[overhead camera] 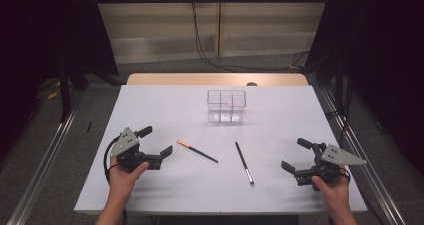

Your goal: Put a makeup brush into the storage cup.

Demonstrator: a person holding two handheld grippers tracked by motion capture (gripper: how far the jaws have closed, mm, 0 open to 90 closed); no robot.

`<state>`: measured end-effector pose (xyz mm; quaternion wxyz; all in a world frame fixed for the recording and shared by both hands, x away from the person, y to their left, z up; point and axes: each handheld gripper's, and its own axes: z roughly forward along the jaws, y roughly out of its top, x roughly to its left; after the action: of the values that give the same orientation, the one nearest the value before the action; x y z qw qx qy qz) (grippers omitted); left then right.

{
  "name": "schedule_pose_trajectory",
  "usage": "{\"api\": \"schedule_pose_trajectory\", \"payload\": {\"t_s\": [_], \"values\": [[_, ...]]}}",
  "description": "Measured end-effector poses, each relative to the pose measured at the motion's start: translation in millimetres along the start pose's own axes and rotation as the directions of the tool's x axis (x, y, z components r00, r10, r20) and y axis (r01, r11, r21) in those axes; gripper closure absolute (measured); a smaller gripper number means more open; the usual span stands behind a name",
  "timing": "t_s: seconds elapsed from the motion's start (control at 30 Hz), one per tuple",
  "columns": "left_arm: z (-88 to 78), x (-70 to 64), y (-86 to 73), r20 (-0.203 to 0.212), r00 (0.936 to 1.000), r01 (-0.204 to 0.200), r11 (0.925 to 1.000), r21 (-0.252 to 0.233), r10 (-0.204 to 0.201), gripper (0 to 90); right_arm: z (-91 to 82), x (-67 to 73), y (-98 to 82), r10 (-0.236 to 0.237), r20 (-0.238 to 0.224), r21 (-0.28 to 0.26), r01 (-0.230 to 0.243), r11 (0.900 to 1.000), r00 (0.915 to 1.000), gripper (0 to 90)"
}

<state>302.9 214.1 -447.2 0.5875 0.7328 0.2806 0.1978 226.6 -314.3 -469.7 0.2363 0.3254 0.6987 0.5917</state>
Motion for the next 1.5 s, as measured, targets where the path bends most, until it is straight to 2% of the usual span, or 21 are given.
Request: {"api": "schedule_pose_trajectory", "payload": {"t_s": [0.43,0.8,1.13,1.3,1.4,1.43,1.47,1.5], "values": [[20.2,-5.4,4.5,0.022,0.9997,0.003,1.0000,-0.008,-0.003,0.0,-0.4,-0.8,-0.1,0.001,0.000,-0.002,-0.001,1.000,1.0000,0.0],[45.2,-12.9,8.3,0.037,0.9993,-0.002,1.0000,0.004,0.002,0.0,0.5,-0.3,-0.2,0.002,-0.003,0.001,-0.002,1.000,1.0000,0.0],[63.2,-16.3,6.7,0.039,0.9987,0.031,0.9992,0.024,-0.032,0.0,0.2,-0.5,-0.1,0.002,-0.004,0.001,-0.002,1.000,1.0000,0.0],[71.0,-16.7,9.0,0.014,0.9959,0.088,0.9925,0.085,-0.090,0.0,0.4,-0.5,-0.1,0.001,-0.005,0.002,-0.001,1.000,1.0000,0.0],[76.3,-16.4,9.2,-0.003,0.9955,0.095,0.9870,0.130,-0.095,0.0,0.6,-0.5,-0.2,0.000,-0.006,0.003,0.000,1.000,1.0000,0.0],[80.3,-16.2,9.1,-0.013,0.9950,0.099,0.9804,0.170,-0.099,0.0,0.6,-0.5,-0.2,0.001,-0.006,0.003,-0.001,1.000,1.0000,0.0],[80.3,-16.2,9.1,-0.013,0.9950,0.099,0.9804,0.170,-0.099,0.0,0.6,-0.5,-0.2,0.001,-0.007,0.002,-0.001,1.000,1.0000,0.0],[81.9,-16.1,9.0,-0.021,0.9940,0.110,0.9761,0.188,-0.108,0.0,0.6,-0.5,-0.2,0.001,-0.007,0.002,-0.001,1.000,1.0000,0.0]]}}
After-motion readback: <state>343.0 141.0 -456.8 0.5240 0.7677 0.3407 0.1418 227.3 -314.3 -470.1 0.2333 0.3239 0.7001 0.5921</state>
